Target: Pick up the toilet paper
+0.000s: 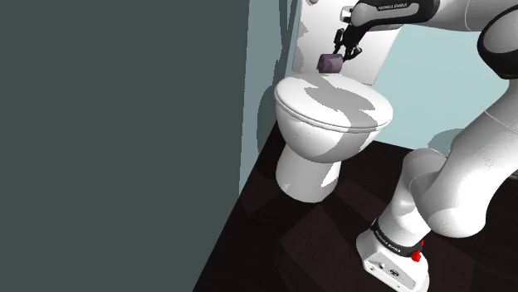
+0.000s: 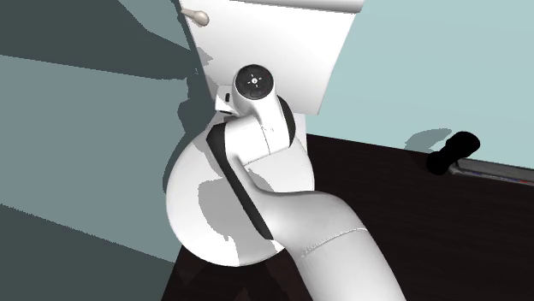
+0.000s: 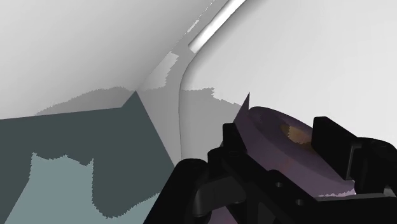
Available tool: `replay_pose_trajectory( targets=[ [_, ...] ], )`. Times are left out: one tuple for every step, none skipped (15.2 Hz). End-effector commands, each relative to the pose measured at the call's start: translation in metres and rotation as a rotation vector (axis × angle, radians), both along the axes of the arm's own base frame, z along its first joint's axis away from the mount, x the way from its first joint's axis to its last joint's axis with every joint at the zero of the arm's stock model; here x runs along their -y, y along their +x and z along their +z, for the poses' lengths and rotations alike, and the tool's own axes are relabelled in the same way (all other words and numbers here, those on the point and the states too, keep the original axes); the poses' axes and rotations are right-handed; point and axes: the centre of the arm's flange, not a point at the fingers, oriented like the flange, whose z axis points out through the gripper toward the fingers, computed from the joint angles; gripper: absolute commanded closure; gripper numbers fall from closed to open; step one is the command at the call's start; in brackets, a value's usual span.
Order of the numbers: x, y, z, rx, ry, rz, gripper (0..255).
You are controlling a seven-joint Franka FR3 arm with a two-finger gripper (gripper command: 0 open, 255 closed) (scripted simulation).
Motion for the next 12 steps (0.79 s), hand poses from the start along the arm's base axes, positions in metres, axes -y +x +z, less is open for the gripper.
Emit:
replay_pose_trajectory(
  targets=[
    [0.000,0.001,0.010,0.000,0.000,0.000,255],
    [0.000,0.001,0.015,0.000,0.000,0.000,255],
    [0.000,0.001,0.020,0.000,0.000,0.000,255],
    [0.000,0.001,0.026,0.000,0.000,0.000,255],
    [0.000,0.001,0.031,0.000,0.000,0.000,255],
    [0.000,0.001,0.036,0.000,0.000,0.000,255],
    [0.000,0.001,0.042,0.000,0.000,0.000,255],
    [0.000,0.001,0.047,0.000,0.000,0.000,255],
    [0.000,0.001,0.052,0.000,0.000,0.000,255],
    [0.000,0.001,0.057,0.000,0.000,0.000,255],
    [0.000,0.001,0.058,0.000,0.000,0.000,255],
    [0.000,0.001,0.058,0.000,0.000,0.000,255]
  ],
)
